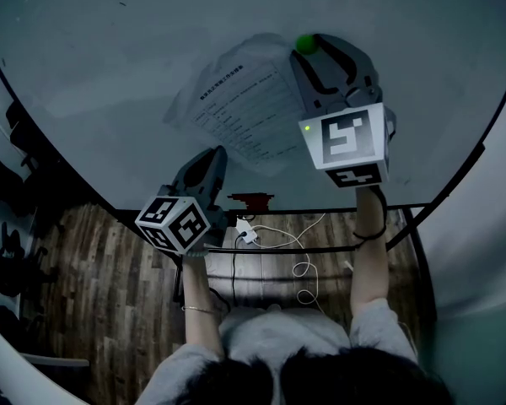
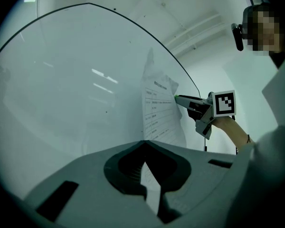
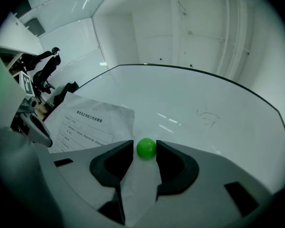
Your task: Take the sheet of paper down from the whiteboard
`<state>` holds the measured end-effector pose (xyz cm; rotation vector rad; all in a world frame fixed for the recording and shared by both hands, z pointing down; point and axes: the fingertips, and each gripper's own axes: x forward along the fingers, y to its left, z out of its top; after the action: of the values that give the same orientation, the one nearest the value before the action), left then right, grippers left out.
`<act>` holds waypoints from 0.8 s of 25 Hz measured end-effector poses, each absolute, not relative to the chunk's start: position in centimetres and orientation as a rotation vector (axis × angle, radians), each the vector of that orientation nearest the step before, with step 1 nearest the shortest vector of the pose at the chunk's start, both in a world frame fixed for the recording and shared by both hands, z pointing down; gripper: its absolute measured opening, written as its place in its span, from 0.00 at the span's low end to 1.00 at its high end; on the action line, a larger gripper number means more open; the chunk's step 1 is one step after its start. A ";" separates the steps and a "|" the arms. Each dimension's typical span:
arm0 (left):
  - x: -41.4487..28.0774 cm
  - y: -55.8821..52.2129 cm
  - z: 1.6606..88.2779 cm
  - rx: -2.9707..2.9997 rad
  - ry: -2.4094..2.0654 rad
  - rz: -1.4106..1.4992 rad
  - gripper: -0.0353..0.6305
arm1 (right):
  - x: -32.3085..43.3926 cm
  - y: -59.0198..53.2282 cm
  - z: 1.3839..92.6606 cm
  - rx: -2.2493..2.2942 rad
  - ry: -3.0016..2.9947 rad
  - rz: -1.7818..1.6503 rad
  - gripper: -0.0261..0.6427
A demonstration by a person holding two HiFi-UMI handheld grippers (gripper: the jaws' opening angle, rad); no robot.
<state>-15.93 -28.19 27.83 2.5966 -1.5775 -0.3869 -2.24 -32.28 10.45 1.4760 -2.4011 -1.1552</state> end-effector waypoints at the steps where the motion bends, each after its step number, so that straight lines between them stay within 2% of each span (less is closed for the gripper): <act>1: -15.9 -28.1 27.8 2.596 -1.581 -0.389 0.06 | -2.2 -32.3 10.5 1.475 -2.412 -1.150 0.24; 6: -15.9 -27.7 27.6 2.590 -1.592 -0.402 0.06 | -2.5 -32.0 10.4 1.448 -2.465 -1.137 0.27; 20: -15.1 -25.0 26.5 2.547 -1.665 -0.440 0.06 | -0.9 -30.3 10.5 1.404 -2.544 -1.086 0.27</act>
<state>-15.15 -25.03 26.51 2.5466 -1.6654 -0.4401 -0.95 -30.31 10.50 1.4035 -2.5440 -1.0861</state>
